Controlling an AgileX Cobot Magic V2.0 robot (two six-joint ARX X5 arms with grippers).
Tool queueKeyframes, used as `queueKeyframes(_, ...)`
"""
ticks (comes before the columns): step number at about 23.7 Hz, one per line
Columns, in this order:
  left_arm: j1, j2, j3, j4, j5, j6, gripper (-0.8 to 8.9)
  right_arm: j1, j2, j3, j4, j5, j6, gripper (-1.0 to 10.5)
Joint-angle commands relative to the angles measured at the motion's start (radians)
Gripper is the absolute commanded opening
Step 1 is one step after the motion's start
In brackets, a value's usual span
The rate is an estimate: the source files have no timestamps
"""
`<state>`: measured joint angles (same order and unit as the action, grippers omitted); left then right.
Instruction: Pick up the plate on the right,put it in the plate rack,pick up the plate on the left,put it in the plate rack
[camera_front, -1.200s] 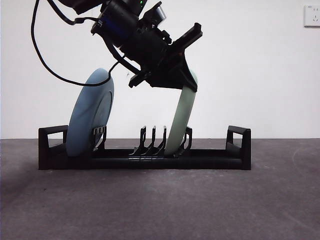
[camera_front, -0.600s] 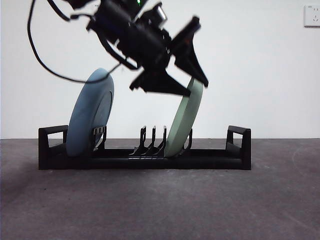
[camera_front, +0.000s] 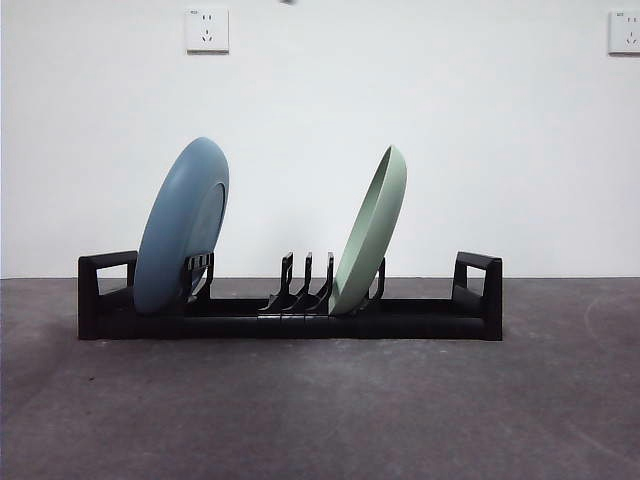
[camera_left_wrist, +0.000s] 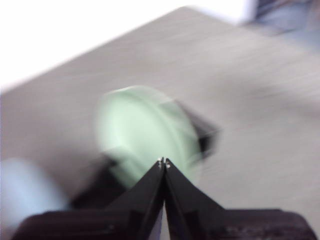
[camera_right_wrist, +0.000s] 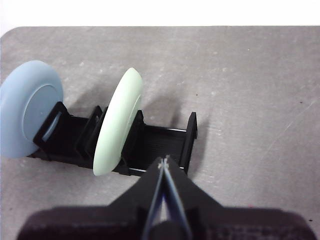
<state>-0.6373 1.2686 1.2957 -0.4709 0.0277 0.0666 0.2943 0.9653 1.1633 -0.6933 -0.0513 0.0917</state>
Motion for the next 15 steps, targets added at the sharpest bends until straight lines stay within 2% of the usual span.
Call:
queueKeyframes(1, 0.036, -0.055, -0.005, -0.070, -0.081, 0.053, -0.08, 0.000, -0.021, -0.016, 0.016, 0.007, -0.019, -0.1)
queueKeyframes(4, 0.113, -0.135, -0.034, -0.129, -0.074, 0.053, -0.08, 0.000, -0.111, -0.112, 0.091, 0.009, -0.014, -0.1)
queueKeyframes(7, 0.149, -0.241, -0.148, -0.112, -0.074, 0.053, -0.08, 0.000, -0.240, -0.250, 0.187, 0.017, 0.019, -0.1)
queueKeyframes(10, 0.169, -0.391, -0.328, -0.042, -0.079, 0.030, -0.08, 0.002, -0.378, -0.377, 0.222, 0.079, 0.030, -0.1)
queueKeyframes(12, 0.169, -0.513, -0.462, 0.016, -0.095, -0.003, -0.08, 0.002, -0.460, -0.446, 0.222, 0.086, 0.035, -0.1)
queueKeyframes(15, 0.169, -0.621, -0.571, 0.067, -0.118, -0.022, -0.08, 0.001, -0.512, -0.491, 0.220, 0.090, 0.035, -0.1)
